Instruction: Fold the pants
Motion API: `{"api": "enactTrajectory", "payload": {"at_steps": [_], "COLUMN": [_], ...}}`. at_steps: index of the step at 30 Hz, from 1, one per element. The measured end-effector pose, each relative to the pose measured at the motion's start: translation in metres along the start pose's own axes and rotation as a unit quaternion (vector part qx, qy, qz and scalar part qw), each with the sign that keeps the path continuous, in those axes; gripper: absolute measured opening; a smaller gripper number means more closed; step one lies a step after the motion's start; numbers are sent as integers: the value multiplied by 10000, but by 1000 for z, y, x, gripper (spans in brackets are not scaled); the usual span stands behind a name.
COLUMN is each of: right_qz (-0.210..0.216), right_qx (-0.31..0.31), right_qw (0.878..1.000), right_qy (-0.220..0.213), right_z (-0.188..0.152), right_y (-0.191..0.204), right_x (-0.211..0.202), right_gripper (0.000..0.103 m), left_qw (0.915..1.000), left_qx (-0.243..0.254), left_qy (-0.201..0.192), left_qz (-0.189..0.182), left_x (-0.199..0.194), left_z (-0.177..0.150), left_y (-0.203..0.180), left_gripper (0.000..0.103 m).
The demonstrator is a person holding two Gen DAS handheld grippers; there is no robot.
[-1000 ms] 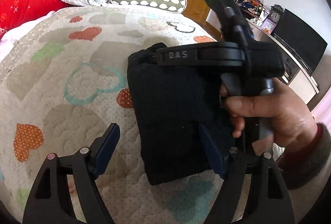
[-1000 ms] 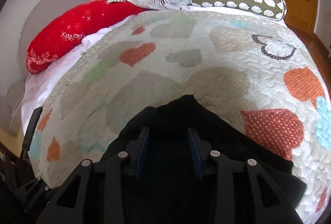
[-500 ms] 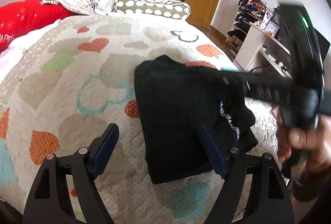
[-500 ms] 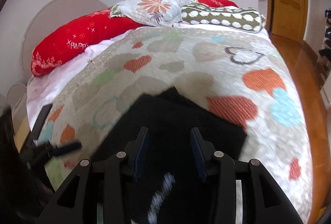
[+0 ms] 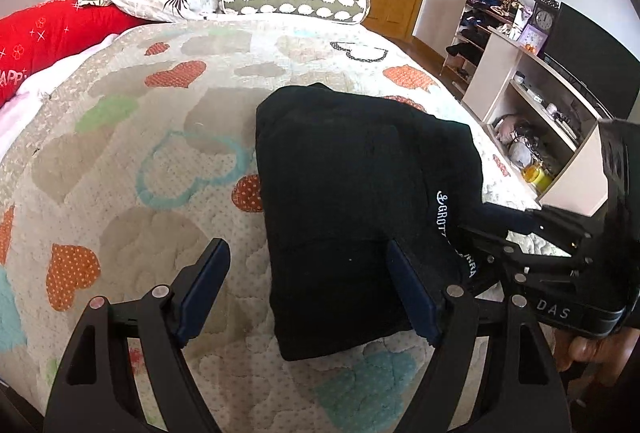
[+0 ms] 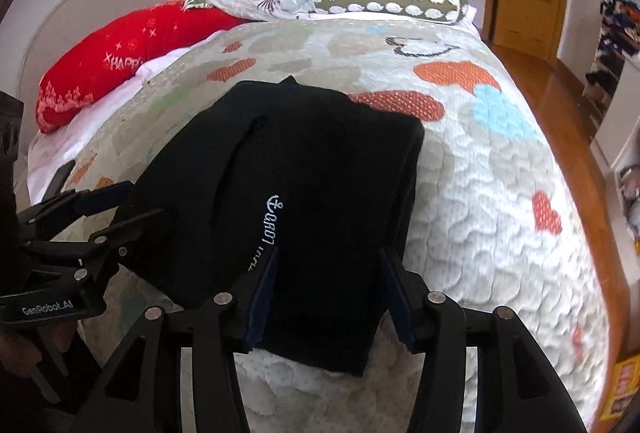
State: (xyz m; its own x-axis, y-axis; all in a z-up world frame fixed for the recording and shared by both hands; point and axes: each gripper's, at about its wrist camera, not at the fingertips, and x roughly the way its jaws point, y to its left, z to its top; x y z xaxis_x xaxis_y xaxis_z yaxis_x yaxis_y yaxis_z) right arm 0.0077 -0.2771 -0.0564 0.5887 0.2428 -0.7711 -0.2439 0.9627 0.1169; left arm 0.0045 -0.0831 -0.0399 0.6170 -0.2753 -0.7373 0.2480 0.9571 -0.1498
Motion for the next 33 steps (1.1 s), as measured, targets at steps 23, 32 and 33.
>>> {"api": "enactTrajectory", "payload": {"at_steps": [23, 32, 33], "right_qz": [227, 594, 592], "right_qx": [770, 770, 796], "right_qw": [9966, 9947, 9945], "right_qy": [-210, -329, -323], "right_z": [34, 43, 43], "right_y": [-34, -39, -42], "right_x": [-2, 7, 5], "right_gripper": [59, 24, 24], "left_qw": [9996, 9998, 9998], "left_qx": [-189, -191, -179], "left_qy": [-193, 11, 17], "left_qz": [-68, -106, -113], "left_x": [-17, 6, 7], "left_z": [24, 34, 34], "left_y": [13, 10, 9], "left_gripper": [82, 82, 82]}}
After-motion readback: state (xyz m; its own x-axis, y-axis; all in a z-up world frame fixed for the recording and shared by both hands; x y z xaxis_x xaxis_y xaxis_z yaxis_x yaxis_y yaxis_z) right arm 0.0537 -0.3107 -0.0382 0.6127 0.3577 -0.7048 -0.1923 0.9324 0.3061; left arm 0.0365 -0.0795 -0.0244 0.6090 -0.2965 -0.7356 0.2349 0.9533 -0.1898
